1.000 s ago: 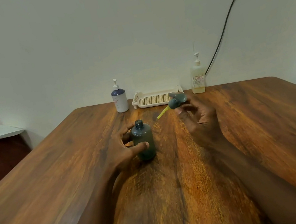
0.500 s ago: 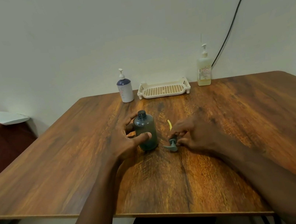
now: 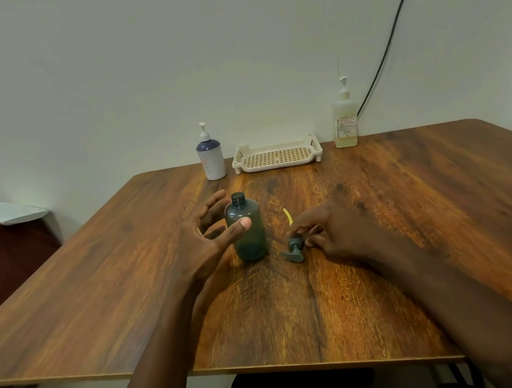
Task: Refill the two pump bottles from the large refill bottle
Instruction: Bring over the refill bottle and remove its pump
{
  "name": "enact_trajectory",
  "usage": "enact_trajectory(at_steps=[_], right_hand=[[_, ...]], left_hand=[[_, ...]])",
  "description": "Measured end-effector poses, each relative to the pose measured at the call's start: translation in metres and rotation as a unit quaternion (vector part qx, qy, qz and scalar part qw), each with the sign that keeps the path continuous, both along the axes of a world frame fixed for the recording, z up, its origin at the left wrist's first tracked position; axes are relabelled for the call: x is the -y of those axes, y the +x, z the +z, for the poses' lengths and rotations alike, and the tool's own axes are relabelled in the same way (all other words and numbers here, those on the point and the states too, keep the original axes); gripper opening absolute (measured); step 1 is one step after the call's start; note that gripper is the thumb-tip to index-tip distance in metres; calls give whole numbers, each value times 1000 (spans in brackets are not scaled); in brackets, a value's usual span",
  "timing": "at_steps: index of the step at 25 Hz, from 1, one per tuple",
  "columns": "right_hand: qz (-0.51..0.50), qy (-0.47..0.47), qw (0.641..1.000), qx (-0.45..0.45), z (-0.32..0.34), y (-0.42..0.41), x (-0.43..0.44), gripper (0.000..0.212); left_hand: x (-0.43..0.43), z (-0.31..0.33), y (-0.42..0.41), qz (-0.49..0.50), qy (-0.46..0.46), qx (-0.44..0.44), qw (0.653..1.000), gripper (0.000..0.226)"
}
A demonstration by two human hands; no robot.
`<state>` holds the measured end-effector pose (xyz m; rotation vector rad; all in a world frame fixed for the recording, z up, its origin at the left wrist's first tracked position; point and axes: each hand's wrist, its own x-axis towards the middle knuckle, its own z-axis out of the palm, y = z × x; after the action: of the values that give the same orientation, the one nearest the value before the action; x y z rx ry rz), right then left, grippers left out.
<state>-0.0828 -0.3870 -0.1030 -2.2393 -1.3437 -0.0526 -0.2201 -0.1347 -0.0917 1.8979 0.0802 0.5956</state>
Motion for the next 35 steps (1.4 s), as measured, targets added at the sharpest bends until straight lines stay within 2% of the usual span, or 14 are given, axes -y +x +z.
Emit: enact_trajectory(at_steps=[6,10,13,17,20,28,35], right_hand=[[-26,90,996,14,6,-10,3,30],[-59,119,991,36,14,-7,5,32],[-82,139,985,68,26,1,10,39],[-137,134,977,95,47,19,22,64],[-175,137,971,84,67,39,32,76],[-270,197,942,-17,91,129,54,76],[-337,256,901,-94,88,257,43,64]], left_hand=[[3,21,-2,41,20,39,998,81],[11,55,10,37,78,71,994,85],[21,84,27,22,121,92,988,77],[42,122,60,2,152,93,984,76],[64,136,92,-19,155,80,984,77],[108,149,219,-14,159,-15,987,81],[125,121,342,-9,54,-78,995,78]])
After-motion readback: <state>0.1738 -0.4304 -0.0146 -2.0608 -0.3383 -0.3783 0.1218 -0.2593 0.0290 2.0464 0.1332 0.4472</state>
